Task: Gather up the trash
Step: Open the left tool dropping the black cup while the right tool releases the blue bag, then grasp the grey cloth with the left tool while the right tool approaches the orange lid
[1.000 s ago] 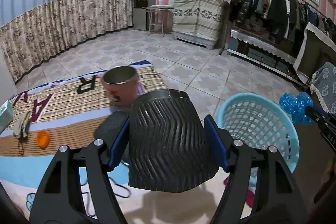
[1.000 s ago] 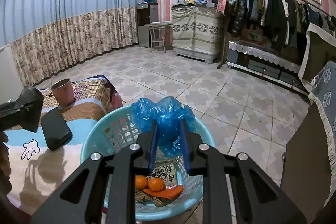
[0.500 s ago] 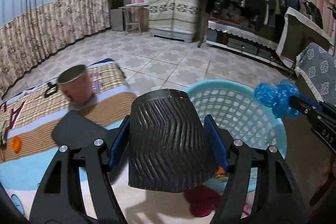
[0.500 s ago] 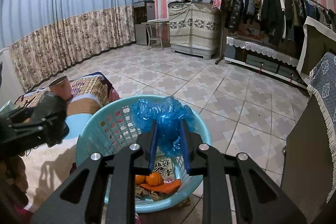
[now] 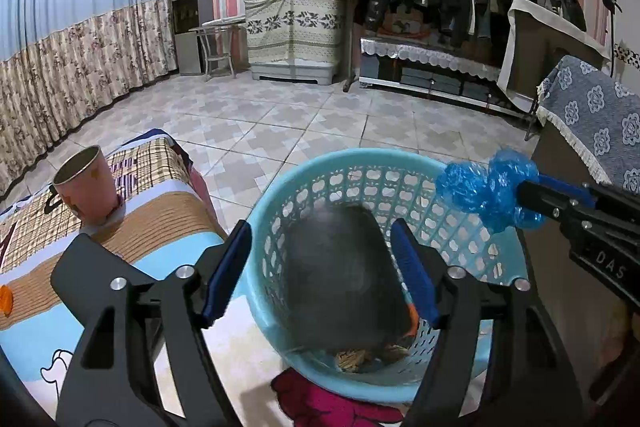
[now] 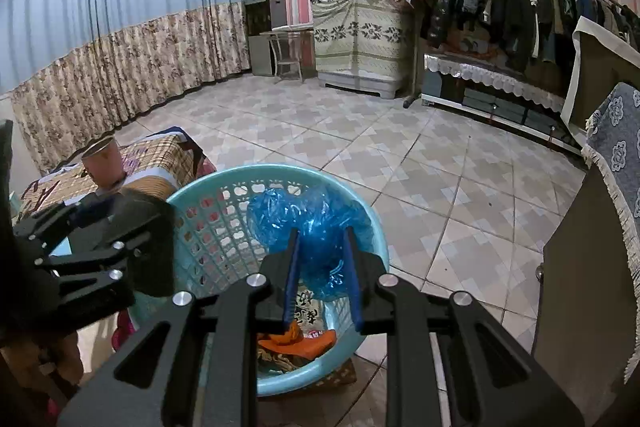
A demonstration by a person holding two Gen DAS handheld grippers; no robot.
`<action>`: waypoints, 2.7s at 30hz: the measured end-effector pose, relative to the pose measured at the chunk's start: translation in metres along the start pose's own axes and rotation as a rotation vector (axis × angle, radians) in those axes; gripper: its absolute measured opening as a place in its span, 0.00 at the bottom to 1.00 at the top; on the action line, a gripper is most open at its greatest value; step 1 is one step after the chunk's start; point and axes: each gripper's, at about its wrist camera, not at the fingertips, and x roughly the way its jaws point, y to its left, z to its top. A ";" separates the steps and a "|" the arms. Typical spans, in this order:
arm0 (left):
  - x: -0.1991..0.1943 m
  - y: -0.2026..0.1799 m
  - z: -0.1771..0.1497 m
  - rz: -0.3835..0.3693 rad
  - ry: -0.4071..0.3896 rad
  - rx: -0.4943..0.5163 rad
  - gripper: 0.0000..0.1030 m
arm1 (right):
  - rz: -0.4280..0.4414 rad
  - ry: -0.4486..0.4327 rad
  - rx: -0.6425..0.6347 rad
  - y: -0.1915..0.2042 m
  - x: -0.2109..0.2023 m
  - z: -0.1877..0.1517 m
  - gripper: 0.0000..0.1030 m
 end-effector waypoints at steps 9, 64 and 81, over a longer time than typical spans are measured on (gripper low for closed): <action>-0.015 0.038 0.003 0.101 -0.019 -0.059 0.85 | 0.018 0.015 -0.008 0.008 0.010 -0.004 0.20; -0.124 0.406 -0.088 0.583 0.064 -0.502 0.95 | 0.297 -0.024 -0.383 0.366 0.037 -0.003 0.90; -0.075 0.455 -0.109 0.562 0.210 -0.598 0.32 | 0.356 0.075 -0.419 0.398 0.073 -0.011 0.90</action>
